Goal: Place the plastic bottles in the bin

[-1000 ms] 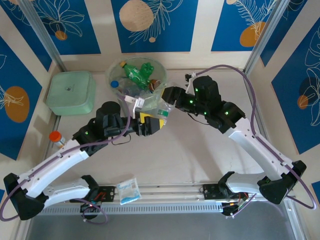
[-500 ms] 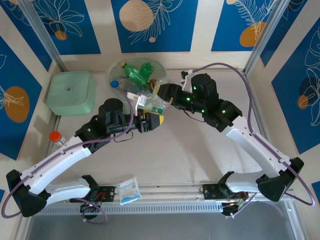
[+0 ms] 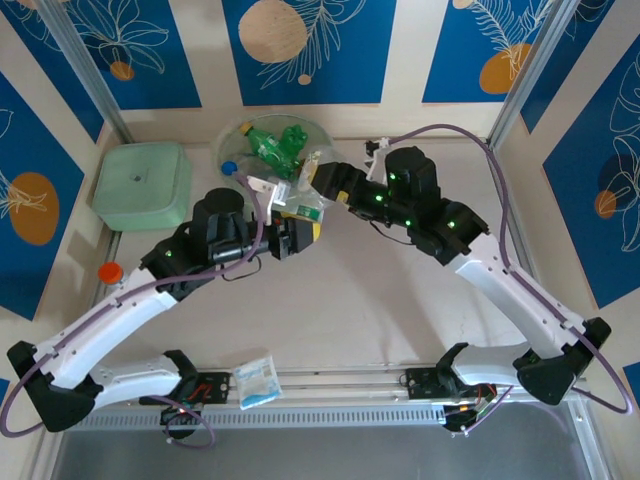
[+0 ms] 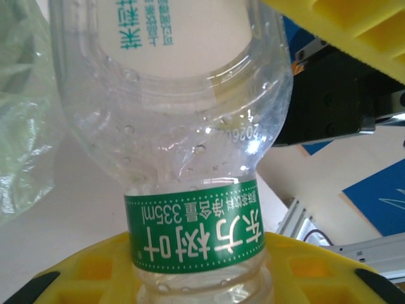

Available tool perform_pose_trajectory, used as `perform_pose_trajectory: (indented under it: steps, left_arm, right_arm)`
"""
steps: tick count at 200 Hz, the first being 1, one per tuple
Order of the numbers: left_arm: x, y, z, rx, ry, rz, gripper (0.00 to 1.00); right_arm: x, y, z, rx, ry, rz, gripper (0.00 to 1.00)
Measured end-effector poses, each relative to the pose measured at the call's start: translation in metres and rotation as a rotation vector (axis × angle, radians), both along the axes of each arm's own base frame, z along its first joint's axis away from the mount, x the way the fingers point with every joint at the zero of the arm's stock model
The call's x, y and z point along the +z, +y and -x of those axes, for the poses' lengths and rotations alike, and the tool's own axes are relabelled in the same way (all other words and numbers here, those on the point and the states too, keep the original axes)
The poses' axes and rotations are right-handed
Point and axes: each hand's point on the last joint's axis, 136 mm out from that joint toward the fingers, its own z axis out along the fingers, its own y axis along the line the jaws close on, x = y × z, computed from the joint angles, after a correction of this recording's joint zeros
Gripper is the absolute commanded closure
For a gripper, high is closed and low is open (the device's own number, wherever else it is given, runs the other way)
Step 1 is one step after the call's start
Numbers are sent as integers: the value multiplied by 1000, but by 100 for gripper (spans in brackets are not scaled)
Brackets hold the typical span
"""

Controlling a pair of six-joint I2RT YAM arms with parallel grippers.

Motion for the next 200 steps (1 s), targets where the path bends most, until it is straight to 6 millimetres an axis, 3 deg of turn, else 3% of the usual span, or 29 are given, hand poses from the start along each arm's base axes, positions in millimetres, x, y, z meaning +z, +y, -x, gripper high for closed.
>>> perform_pose_trajectory:
  steps: [18, 39, 63, 77, 94, 109, 125, 145, 183, 200]
  left_arm:
    - [10, 10, -7, 41, -45, -78, 100]
    - [42, 28, -20, 117, -142, -122, 100]
    - [74, 51, -42, 214, -244, -166, 100]
    - [77, 57, -62, 257, -257, -213, 100]
    - [69, 59, -90, 286, -251, -274, 100]
    - [41, 55, -116, 285, -216, -354, 100]
    - [7, 53, -135, 266, -165, -432, 100]
    - [-19, 58, -146, 244, -135, -486, 100]
    - [-17, 66, -154, 229, -165, -505, 100]
    - [-18, 64, -158, 216, -173, -511, 86]
  right_arm:
    - [11, -29, 1, -61, -27, -15, 11]
    - [9, -78, 3, -176, -35, -16, 11]
    - [-16, -108, 9, -244, 5, 6, 11]
    - [-38, -116, 13, -258, 54, 28, 11]
    - [-66, -122, 16, -267, 118, 60, 11]
    - [-85, -128, 22, -273, 162, 80, 11]
    - [-95, -133, 29, -278, 184, 80, 12]
    - [-101, -140, 38, -283, 194, 72, 11]
    - [-104, -149, 45, -294, 205, 53, 12]
    - [-104, -152, 45, -301, 208, 49, 12]
